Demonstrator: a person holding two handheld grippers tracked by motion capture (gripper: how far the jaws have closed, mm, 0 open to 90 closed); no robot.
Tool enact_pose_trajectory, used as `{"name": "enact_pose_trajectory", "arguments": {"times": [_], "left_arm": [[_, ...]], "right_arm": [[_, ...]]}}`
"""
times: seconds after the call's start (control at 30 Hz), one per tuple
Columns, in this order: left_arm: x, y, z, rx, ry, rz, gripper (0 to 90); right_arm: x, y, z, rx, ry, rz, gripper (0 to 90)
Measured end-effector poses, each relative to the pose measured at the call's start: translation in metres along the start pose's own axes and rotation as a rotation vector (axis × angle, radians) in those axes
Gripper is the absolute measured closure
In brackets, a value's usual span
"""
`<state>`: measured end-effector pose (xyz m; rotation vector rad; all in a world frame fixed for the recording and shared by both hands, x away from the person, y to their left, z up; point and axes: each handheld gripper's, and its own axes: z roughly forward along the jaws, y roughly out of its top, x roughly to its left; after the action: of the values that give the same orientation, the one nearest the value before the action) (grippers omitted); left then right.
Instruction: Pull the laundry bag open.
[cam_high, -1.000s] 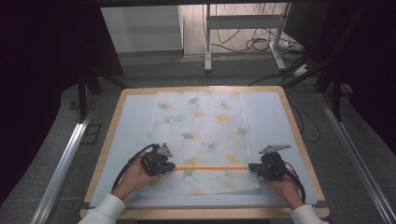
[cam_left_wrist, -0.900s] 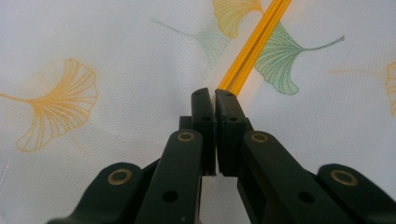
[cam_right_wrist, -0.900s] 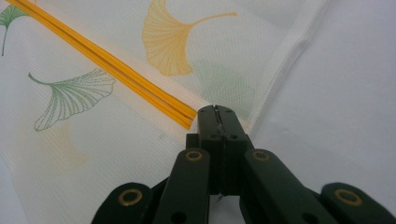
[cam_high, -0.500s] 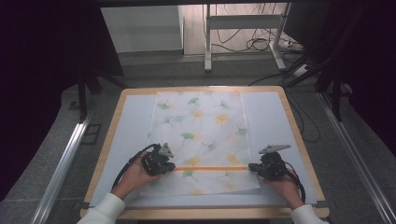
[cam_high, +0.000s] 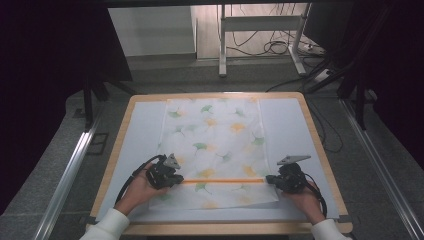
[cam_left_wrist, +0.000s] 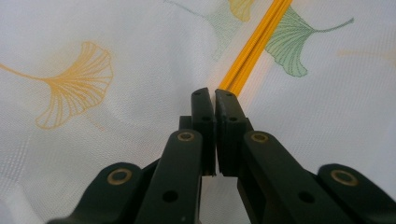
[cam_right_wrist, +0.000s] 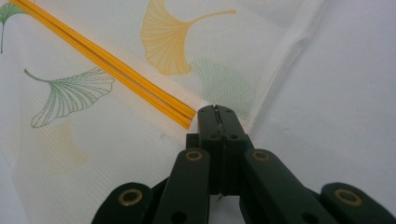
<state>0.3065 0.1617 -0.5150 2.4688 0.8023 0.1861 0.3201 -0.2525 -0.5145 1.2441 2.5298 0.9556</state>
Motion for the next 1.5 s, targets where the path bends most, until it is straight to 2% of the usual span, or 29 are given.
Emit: {"name": "enact_pose_trajectory", "arguments": {"times": [0.4, 0.63, 0.73, 0.9, 1.1, 1.27, 1.37, 1.43, 1.5], "left_arm": [[0.001, -0.005, -0.003, -0.005, -0.002, -0.008, 87.9], [0.002, -0.009, -0.005, 0.002, 0.014, -0.006, 87.9], [0.006, -0.015, -0.009, 0.007, 0.032, -0.024, 88.0], [0.016, -0.032, -0.018, -0.001, 0.029, -0.062, 87.9], [0.019, -0.041, -0.023, -0.006, 0.041, -0.074, 87.9], [0.024, -0.047, -0.028, 0.006, 0.066, -0.084, 87.9], [0.03, -0.055, -0.034, 0.023, 0.105, -0.096, 88.1], [0.035, -0.061, -0.038, -0.005, 0.082, -0.129, 88.0], [0.034, -0.063, -0.038, -0.013, 0.087, -0.131, 87.9]], "right_arm": [[0.0, 0.0, 0.0, 0.0, 0.0, -0.003, 90.0], [0.0, 0.0, 0.0, 0.0, -0.001, -0.001, 90.0], [0.0, 0.0, 0.0, 0.0, -0.002, -0.002, 90.0], [0.0, 0.0, 0.0, 0.001, -0.001, -0.002, 90.0], [0.0, 0.0, 0.0, 0.001, -0.002, -0.002, 90.0], [0.0, 0.0, 0.0, 0.001, -0.002, -0.002, 90.0], [0.0, 0.0, 0.0, 0.001, -0.002, -0.003, 90.0], [0.0, 0.0, 0.0, 0.001, -0.003, -0.004, 90.0], [0.0, 0.0, 0.0, 0.002, -0.003, -0.005, 90.0]]}}
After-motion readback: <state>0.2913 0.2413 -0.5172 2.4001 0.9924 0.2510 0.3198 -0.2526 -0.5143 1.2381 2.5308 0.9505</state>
